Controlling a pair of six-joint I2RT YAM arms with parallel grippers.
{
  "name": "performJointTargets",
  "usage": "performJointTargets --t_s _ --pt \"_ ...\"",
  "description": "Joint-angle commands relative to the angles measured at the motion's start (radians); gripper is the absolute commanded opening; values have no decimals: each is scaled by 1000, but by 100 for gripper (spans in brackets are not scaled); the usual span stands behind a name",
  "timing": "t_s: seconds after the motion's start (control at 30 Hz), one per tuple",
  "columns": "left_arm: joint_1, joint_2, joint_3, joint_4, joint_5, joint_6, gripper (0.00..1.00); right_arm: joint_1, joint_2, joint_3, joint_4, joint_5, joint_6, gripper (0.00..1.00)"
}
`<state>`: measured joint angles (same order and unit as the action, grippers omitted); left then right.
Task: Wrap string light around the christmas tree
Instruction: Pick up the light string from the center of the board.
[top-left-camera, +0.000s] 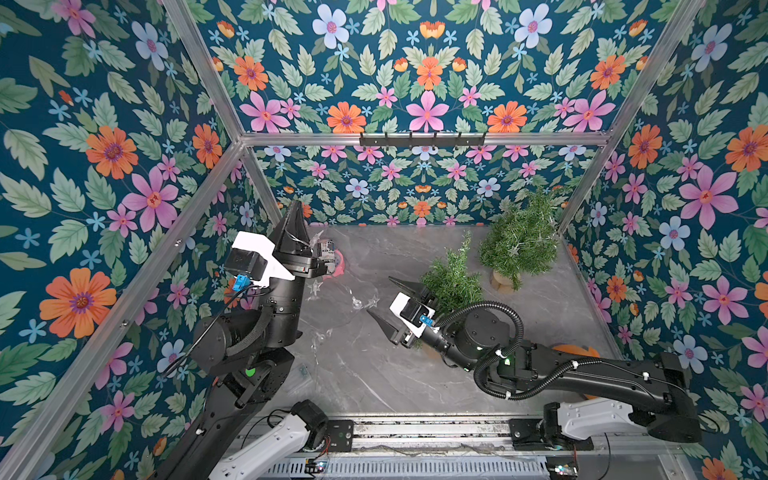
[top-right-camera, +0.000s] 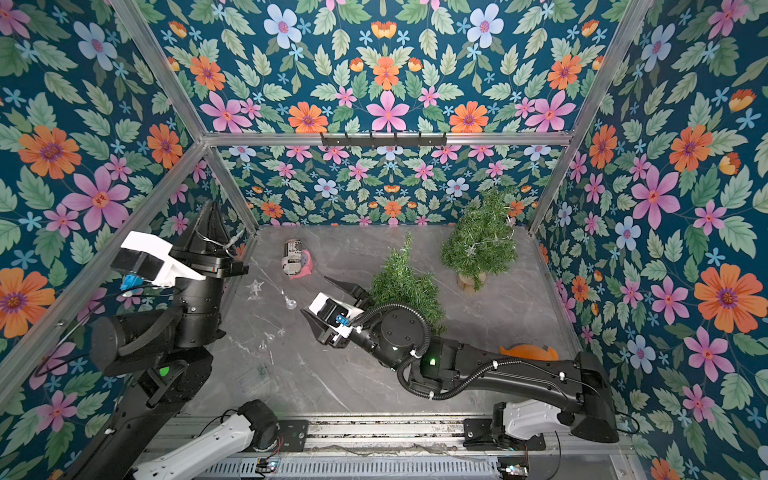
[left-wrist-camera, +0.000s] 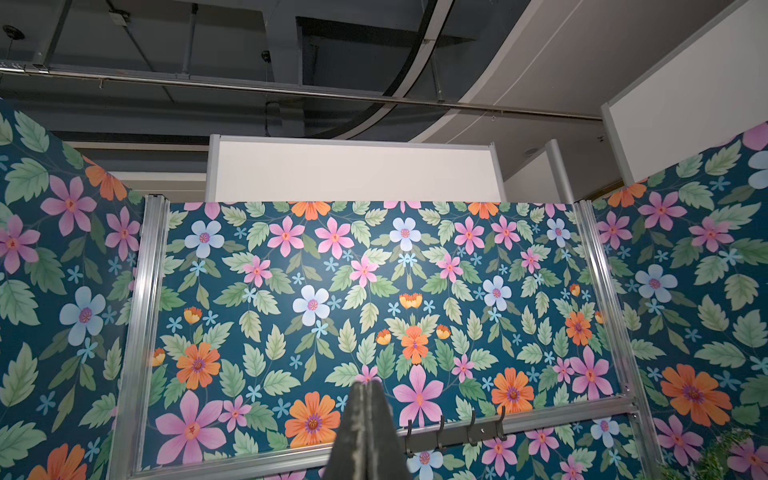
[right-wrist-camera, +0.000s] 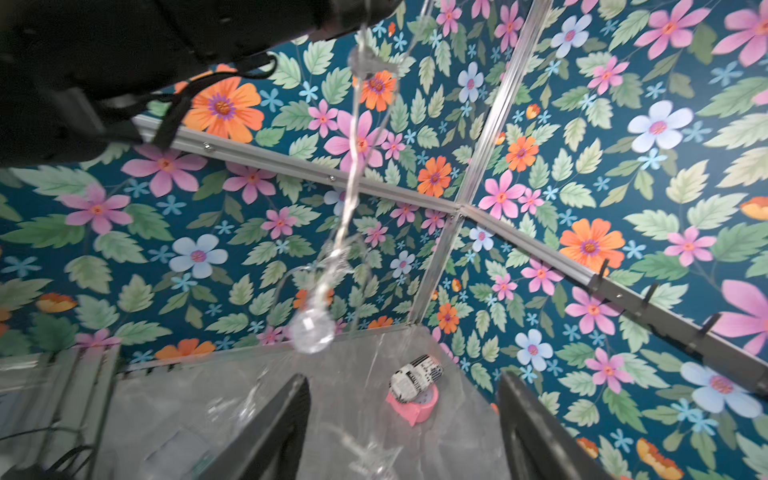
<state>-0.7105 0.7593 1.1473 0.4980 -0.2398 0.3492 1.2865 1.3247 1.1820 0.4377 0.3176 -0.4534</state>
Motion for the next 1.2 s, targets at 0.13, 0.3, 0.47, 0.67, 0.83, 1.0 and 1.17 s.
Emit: performJointTargets --t_s 0.13,0.3,0.47,0.67,0.83,1.0,1.17 --pt "1 -11 12 -22 16 10 0 -120 13 96 42 -96 76 57" --pt "0 -19 4 -59 47 -13 0 -220 55 181 -138 -337 204 65" --pt "2 -28 -1 -62 63 -50 0 -274 138 265 -272 -462 245 66" --pt "1 -28 -1 -50 77 -71 0 -277 198 275 -297 -550 250 67" --pt "1 -25 2 -52 74 -100 0 -276 274 323 -342 -571 243 65" --pt "2 -23 -3 -58 59 -95 0 -270 300 312 -323 -676 281 61" --pt "1 -18 -4 -70 56 -96 0 -235 297 276 -279 -737 299 61"
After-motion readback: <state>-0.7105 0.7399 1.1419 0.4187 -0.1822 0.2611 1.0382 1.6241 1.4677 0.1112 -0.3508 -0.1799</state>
